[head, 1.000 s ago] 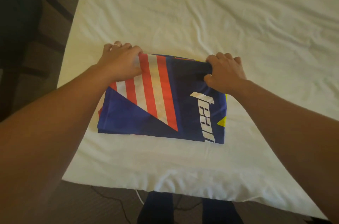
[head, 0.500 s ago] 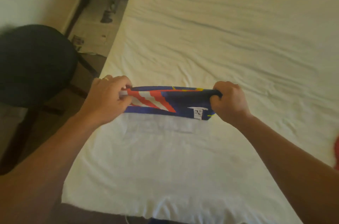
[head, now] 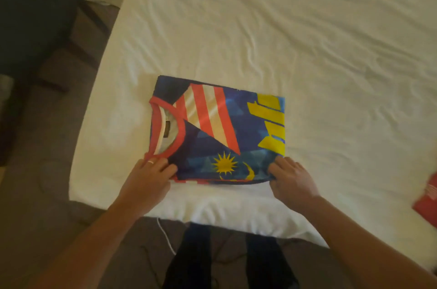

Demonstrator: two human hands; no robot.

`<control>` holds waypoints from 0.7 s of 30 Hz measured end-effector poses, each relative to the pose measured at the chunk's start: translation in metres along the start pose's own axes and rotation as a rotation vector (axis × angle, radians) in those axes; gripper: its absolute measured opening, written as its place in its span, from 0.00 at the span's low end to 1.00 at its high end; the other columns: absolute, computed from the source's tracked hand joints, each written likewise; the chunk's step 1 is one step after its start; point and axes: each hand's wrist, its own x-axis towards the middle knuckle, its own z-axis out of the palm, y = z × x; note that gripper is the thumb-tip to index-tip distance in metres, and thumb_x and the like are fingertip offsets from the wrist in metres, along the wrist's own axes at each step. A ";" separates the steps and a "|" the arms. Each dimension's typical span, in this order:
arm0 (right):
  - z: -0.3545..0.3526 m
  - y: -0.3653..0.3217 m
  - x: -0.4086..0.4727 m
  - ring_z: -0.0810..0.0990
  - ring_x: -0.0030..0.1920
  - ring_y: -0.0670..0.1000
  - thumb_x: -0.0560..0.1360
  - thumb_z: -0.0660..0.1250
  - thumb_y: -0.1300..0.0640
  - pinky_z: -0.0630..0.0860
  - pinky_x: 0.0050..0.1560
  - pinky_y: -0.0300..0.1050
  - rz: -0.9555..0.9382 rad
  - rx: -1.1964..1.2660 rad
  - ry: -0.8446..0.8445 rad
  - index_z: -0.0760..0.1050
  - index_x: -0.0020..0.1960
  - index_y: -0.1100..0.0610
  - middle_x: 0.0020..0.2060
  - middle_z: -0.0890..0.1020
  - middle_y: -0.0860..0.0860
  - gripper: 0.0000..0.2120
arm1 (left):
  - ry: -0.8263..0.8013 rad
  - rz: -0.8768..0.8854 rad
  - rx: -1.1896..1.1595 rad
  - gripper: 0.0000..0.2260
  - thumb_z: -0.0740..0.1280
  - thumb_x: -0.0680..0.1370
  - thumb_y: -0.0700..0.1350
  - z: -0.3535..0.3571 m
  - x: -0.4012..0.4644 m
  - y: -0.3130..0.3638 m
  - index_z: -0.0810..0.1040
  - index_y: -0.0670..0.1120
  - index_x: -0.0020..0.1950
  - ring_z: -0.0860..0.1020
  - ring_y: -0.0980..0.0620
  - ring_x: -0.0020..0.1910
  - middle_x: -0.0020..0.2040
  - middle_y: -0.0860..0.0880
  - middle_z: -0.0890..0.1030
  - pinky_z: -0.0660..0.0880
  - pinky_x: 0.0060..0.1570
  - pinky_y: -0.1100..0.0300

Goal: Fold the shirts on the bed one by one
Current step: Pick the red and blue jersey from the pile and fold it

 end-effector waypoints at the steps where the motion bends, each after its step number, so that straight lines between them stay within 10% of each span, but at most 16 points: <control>1: 0.005 -0.002 -0.005 0.79 0.38 0.62 0.65 0.59 0.54 0.75 0.33 0.51 -0.008 0.010 -0.080 0.73 0.40 0.55 0.39 0.75 0.54 0.08 | -0.044 0.021 -0.001 0.09 0.63 0.71 0.47 0.003 -0.002 0.002 0.80 0.48 0.46 0.81 0.42 0.44 0.44 0.48 0.79 0.77 0.44 0.48; 6: -0.015 -0.014 0.022 0.80 0.42 0.63 0.70 0.62 0.50 0.69 0.35 0.47 0.260 0.091 -0.191 0.75 0.37 0.55 0.38 0.80 0.53 0.09 | -0.203 -0.297 -0.435 0.18 0.58 0.69 0.61 -0.019 0.027 -0.004 0.80 0.50 0.41 0.77 0.48 0.36 0.34 0.52 0.77 0.72 0.37 0.56; 10: -0.018 -0.018 0.066 0.79 0.41 0.62 0.73 0.61 0.52 0.77 0.34 0.50 0.125 0.087 0.226 0.78 0.41 0.59 0.41 0.79 0.55 0.12 | 0.197 -0.257 -0.347 0.19 0.60 0.73 0.57 -0.036 0.081 -0.011 0.81 0.44 0.50 0.78 0.40 0.41 0.44 0.47 0.80 0.75 0.42 0.48; 16: -0.004 -0.019 0.104 0.61 0.76 0.64 0.77 0.49 0.34 0.66 0.68 0.64 0.192 -0.098 -0.175 0.63 0.78 0.48 0.79 0.60 0.56 0.34 | -0.017 -0.217 -0.009 0.33 0.55 0.75 0.67 -0.018 0.147 -0.014 0.68 0.51 0.75 0.68 0.37 0.71 0.75 0.43 0.66 0.69 0.62 0.40; 21: 0.000 -0.008 0.102 0.43 0.81 0.58 0.79 0.49 0.30 0.52 0.76 0.62 0.360 0.071 -0.253 0.49 0.80 0.38 0.82 0.44 0.48 0.32 | 0.090 -0.406 -0.271 0.33 0.58 0.76 0.65 -0.012 0.151 -0.014 0.67 0.49 0.77 0.61 0.36 0.78 0.77 0.43 0.66 0.60 0.73 0.38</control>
